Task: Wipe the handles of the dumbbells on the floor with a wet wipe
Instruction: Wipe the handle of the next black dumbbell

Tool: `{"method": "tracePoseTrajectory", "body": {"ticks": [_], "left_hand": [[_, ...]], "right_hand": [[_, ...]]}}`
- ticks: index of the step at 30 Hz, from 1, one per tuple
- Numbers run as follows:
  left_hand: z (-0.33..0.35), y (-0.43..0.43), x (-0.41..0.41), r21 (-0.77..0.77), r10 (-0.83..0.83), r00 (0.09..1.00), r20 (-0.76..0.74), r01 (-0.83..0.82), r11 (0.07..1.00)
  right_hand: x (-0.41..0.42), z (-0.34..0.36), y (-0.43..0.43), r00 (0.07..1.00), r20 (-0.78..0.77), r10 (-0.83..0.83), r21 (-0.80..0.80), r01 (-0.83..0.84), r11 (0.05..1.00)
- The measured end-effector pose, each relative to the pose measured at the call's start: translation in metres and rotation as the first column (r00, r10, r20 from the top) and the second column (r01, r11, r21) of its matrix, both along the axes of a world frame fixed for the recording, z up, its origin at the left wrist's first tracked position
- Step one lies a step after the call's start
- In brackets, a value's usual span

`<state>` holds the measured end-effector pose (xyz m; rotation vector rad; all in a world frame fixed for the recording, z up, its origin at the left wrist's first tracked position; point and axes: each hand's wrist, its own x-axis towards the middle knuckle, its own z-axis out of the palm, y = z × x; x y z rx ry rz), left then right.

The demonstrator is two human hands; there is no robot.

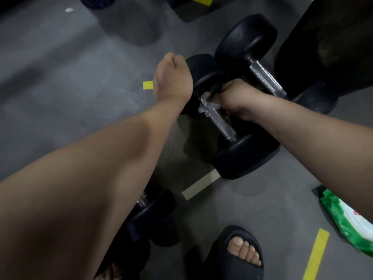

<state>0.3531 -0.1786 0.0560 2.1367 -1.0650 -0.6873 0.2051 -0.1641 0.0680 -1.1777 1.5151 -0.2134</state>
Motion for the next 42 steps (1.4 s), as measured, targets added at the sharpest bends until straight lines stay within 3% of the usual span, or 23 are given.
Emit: {"method": "tracePoseTrajectory", "body": {"ticks": [2, 6, 8, 10, 12, 13, 15, 18, 20, 25, 27, 29, 31, 33, 35, 37, 40, 42], "left_hand": [[0.003, 0.000, 0.004, -0.023, -0.051, 0.996, -0.070, 0.049, 0.999], [-0.003, 0.009, 0.034, -0.083, -0.264, 0.926, -0.270, 0.251, 0.964], [-0.014, 0.023, 0.050, -0.070, -0.404, 0.874, -0.271, 0.401, 0.914], [-0.023, 0.037, 0.054, -0.024, -0.489, 0.825, -0.281, 0.504, 0.863], [-0.024, 0.041, 0.051, -0.004, -0.500, 0.820, -0.280, 0.519, 0.854], [-0.023, 0.042, 0.049, -0.007, -0.504, 0.818, -0.278, 0.523, 0.853], [-0.022, 0.042, 0.047, -0.019, -0.498, 0.821, -0.281, 0.514, 0.858], [-0.027, 0.042, 0.047, -0.018, -0.472, 0.827, -0.306, 0.491, 0.871], [-0.028, 0.043, 0.047, -0.022, -0.474, 0.826, -0.305, 0.492, 0.870], [-0.032, 0.041, 0.051, -0.007, -0.481, 0.819, -0.313, 0.504, 0.863], [-0.033, 0.040, 0.051, -0.012, -0.484, 0.817, -0.313, 0.506, 0.862], [-0.033, 0.040, 0.051, -0.013, -0.485, 0.817, -0.312, 0.506, 0.862], [-0.033, 0.040, 0.050, -0.011, -0.478, 0.822, -0.309, 0.500, 0.866], [-0.034, 0.039, 0.050, -0.022, -0.477, 0.823, -0.309, 0.495, 0.869], [-0.035, 0.039, 0.050, -0.020, -0.474, 0.826, -0.305, 0.492, 0.870], [-0.036, 0.039, 0.050, -0.014, -0.467, 0.834, -0.294, 0.485, 0.874], [-0.035, 0.041, 0.048, -0.037, -0.461, 0.841, -0.283, 0.471, 0.881], [-0.034, 0.041, 0.047, -0.041, -0.452, 0.847, -0.280, 0.460, 0.887]], "right_hand": [[-0.006, -0.001, 0.005, 0.995, 0.104, -0.012, 0.032, 0.009, 0.999], [-0.018, 0.002, 0.011, 0.993, 0.100, 0.064, -0.006, -0.063, 0.998], [-0.026, 0.010, 0.010, 0.972, -0.088, 0.217, -0.049, -0.222, 0.974], [-0.033, 0.013, 0.006, 0.791, -0.396, 0.466, -0.006, -0.510, 0.860], [-0.035, 0.015, 0.004, 0.666, -0.503, 0.551, 0.048, -0.615, 0.787], [-0.035, 0.015, 0.004, 0.681, -0.492, 0.543, 0.043, -0.604, 0.796], [-0.027, 0.014, 0.006, 0.801, -0.400, 0.445, -0.051, -0.504, 0.862], [-0.006, 0.003, 0.008, 0.966, -0.219, 0.138, -0.174, -0.178, 0.969], [0.002, -0.004, 0.006, 0.982, -0.184, 0.040, -0.159, -0.070, 0.985], [-0.004, -0.011, 0.009, 0.969, -0.192, 0.156, -0.169, -0.189, 0.967], [0.002, -0.012, 0.009, 0.995, -0.079, 0.053, -0.153, -0.065, 0.986], [0.004, -0.015, 0.002, 0.992, 0.075, -0.102, -0.031, 0.104, 0.994], [0.000, -0.020, -0.005, 0.976, 0.158, -0.152, 0.094, 0.138, 0.986], [-0.004, -0.022, -0.007, 0.982, 0.159, -0.102, 0.112, 0.085, 0.990], [-0.006, -0.020, -0.005, 0.997, 0.078, -0.002, 0.022, 0.001, 1.000], [-0.012, -0.007, 0.001, 0.976, -0.125, 0.178, -0.097, -0.191, 0.977], [-0.025, 0.018, 0.007, 0.823, -0.361, 0.438, -0.069, -0.492, 0.868], [-0.029, 0.028, 0.007, 0.641, -0.485, 0.595, 0.065, -0.653, 0.755]]}}
